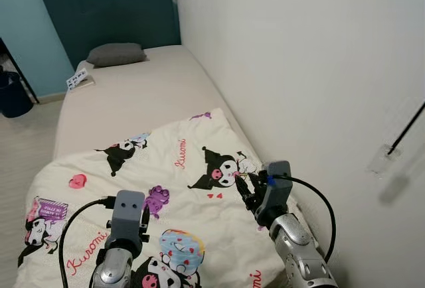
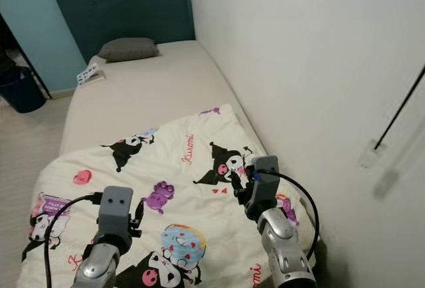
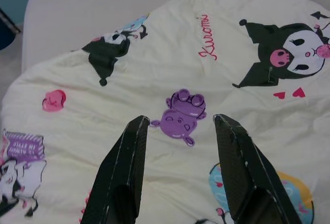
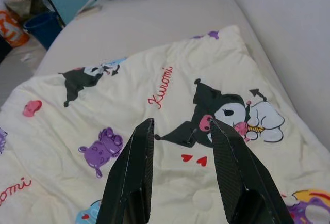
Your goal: Clean up the room
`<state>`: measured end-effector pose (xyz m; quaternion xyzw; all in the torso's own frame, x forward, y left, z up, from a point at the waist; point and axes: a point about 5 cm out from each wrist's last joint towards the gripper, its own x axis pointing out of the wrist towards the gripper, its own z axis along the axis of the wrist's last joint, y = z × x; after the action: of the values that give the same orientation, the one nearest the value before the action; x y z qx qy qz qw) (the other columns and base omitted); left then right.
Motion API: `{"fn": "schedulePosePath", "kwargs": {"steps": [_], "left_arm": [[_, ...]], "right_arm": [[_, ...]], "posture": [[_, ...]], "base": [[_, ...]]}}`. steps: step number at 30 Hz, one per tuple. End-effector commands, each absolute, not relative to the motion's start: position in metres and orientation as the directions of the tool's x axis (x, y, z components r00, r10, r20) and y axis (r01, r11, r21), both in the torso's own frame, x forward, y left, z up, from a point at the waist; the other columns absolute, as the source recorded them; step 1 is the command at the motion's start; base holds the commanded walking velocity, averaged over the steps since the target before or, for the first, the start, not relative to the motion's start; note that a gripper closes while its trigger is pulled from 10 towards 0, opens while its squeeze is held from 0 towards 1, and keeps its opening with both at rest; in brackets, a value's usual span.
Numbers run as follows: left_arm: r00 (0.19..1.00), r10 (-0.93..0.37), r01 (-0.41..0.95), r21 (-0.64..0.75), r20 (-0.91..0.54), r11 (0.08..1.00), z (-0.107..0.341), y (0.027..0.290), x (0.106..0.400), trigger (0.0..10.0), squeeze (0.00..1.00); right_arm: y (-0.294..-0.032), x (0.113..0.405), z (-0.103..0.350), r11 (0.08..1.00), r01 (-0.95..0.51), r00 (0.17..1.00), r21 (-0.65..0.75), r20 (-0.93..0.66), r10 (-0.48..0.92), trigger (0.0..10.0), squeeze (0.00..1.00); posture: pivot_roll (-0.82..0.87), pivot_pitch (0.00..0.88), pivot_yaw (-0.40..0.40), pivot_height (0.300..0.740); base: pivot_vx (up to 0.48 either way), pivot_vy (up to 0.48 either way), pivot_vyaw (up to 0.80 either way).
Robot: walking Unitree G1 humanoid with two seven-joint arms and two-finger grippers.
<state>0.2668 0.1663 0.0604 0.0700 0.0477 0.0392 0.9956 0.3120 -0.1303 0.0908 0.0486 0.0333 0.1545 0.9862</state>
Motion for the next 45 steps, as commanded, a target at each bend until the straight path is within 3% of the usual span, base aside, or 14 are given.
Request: {"fn": "schedulePosePath", "kwargs": {"steps": [1, 16, 21, 25, 45], "left_arm": [[0.991, 0.085, -0.069, 0.146, -0.104, 0.987, 0.056, 0.167, 0.264, 10.0, 0.00], [0.987, 0.081, -0.058, 0.165, -0.137, 0.985, 0.050, 0.167, 0.263, 10.0, 0.00], [0.974, 0.100, -0.065, 0.171, -0.204, 0.983, 0.034, 0.171, 0.260, 10.0, 0.00], [0.966, 0.104, -0.061, 0.185, -0.235, 0.981, 0.027, 0.177, 0.258, 10.0, 0.00], [0.966, 0.109, -0.078, 0.138, -0.234, 0.987, 0.026, 0.176, 0.256, 10.0, 0.00]], "right_arm": [[-0.129, 0.308, 0.083, 0.948, -0.300, 0.948, 0.110, -0.074, 0.309, 10.0, 0.00], [-0.125, 0.306, 0.070, 0.954, -0.283, 0.946, 0.097, -0.134, 0.294, 10.0, 0.00], [-0.135, 0.304, 0.052, 0.977, -0.204, 0.955, 0.061, -0.209, 0.212, 10.0, 0.00], [-0.149, 0.306, 0.053, 0.989, -0.118, 0.974, 0.084, -0.183, 0.132, 10.0, 0.00], [-0.139, 0.304, 0.048, 0.982, -0.155, 0.965, 0.105, -0.198, 0.173, 10.0, 0.00]], "posture": [[-0.05, 0.137, 0.047, 0.740], [-0.04, 0.139, 0.050, 0.740], [-0.04, 0.138, 0.045, 0.740], [-0.04, 0.138, 0.037, 0.740], [-0.04, 0.130, 0.036, 0.740]], "base": [[0.000, 0.000, 0.00], [0.000, 0.000, 0.00], [0.000, 0.000, 0.00], [0.000, 0.000, 0.00], [0.000, 0.000, 0.00]]}}
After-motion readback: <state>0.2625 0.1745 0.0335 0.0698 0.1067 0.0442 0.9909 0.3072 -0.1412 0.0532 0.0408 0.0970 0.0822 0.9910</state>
